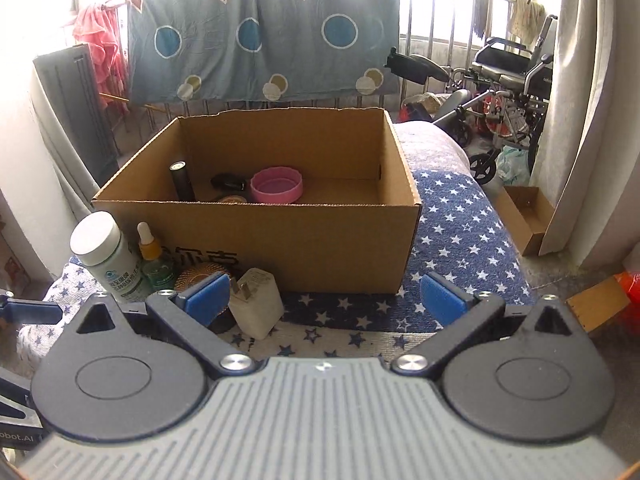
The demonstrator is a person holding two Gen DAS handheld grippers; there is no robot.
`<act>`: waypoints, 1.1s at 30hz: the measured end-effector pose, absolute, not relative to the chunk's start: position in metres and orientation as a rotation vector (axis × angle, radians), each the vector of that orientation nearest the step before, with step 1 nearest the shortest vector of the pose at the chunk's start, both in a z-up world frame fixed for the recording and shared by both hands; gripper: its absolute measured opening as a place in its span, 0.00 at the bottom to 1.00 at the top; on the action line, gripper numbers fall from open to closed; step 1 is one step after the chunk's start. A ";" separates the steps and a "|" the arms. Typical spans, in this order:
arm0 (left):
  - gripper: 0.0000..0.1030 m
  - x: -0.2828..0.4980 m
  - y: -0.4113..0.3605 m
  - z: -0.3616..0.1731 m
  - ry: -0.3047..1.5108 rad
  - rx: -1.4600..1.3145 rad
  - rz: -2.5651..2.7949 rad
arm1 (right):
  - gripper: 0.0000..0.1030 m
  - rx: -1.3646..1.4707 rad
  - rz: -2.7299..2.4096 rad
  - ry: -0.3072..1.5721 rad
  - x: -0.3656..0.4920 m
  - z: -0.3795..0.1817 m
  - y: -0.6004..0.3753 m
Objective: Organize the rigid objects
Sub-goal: 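Withdraw the right gripper and move it to the white plug charger, then close the right gripper on the white plug charger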
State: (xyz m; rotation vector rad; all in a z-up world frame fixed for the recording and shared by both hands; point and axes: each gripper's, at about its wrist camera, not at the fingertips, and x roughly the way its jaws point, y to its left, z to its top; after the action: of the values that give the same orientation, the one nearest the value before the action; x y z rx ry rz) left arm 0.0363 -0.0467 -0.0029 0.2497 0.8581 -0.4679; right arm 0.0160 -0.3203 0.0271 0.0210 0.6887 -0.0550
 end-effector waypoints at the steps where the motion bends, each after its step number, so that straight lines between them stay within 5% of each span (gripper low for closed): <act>1: 0.74 0.037 -0.048 -0.004 0.860 0.255 -0.466 | 0.99 0.012 -0.056 0.682 0.016 0.028 -0.322; 10: 0.74 0.050 -0.068 -0.013 0.856 0.308 -0.477 | 0.99 0.166 0.087 0.598 0.012 0.028 -0.353; 19: 0.70 0.071 -0.118 -0.033 0.825 0.400 -0.560 | 0.95 0.490 0.230 0.735 0.050 -0.011 -0.387; 27: 0.55 0.085 -0.148 -0.041 0.754 0.447 -0.575 | 0.67 0.677 0.290 0.854 0.083 -0.046 -0.385; 33: 0.45 0.094 -0.155 -0.047 0.739 0.445 -0.563 | 0.56 0.730 0.294 0.881 0.097 -0.057 -0.380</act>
State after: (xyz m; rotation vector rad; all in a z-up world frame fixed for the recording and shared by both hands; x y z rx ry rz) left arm 0.0941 -0.1548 -0.0470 0.4449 0.7388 -0.5633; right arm 0.0969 -0.3796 -0.0573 0.7299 0.8806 0.2944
